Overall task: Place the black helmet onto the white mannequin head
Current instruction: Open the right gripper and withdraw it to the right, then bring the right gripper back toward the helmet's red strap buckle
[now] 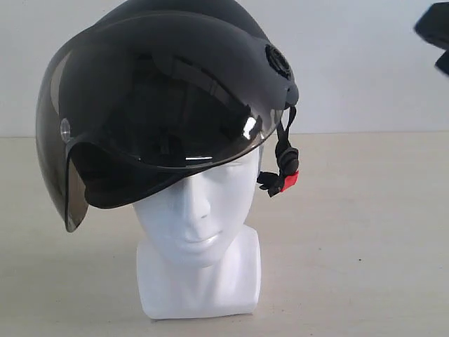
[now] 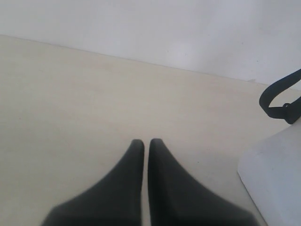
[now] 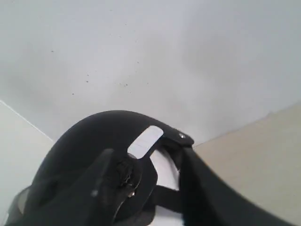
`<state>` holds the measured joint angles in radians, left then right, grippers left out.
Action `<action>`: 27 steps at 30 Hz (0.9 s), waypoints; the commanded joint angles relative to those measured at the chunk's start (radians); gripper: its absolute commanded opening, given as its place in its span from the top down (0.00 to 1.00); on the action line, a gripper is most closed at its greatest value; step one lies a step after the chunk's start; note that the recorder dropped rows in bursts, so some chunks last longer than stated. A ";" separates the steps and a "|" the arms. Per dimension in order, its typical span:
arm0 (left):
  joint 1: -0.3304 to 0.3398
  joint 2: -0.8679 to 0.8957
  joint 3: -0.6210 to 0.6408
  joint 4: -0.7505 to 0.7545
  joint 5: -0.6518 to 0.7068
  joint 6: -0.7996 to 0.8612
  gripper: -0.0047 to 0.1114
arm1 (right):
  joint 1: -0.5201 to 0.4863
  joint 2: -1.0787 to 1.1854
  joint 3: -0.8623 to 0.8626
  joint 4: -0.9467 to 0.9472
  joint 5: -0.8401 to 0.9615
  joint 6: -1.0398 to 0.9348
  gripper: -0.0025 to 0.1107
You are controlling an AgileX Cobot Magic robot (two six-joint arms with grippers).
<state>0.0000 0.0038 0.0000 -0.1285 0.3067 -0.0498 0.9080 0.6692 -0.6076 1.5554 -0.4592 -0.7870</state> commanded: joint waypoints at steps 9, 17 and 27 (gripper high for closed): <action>-0.006 -0.004 0.000 0.006 0.001 -0.009 0.92 | -0.001 0.102 -0.013 0.189 -0.419 -1.185 0.98; -0.006 -0.004 0.000 0.006 0.001 -0.009 0.92 | -0.001 0.273 -0.013 0.189 -0.430 -1.252 0.98; -0.006 -0.004 0.000 0.006 0.001 -0.009 0.92 | -0.002 0.271 -0.010 0.189 -0.355 -1.294 0.98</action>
<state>0.0000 0.0038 0.0000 -0.1285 0.3067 -0.0498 0.9080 0.9409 -0.6161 1.7486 -0.7927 -2.0883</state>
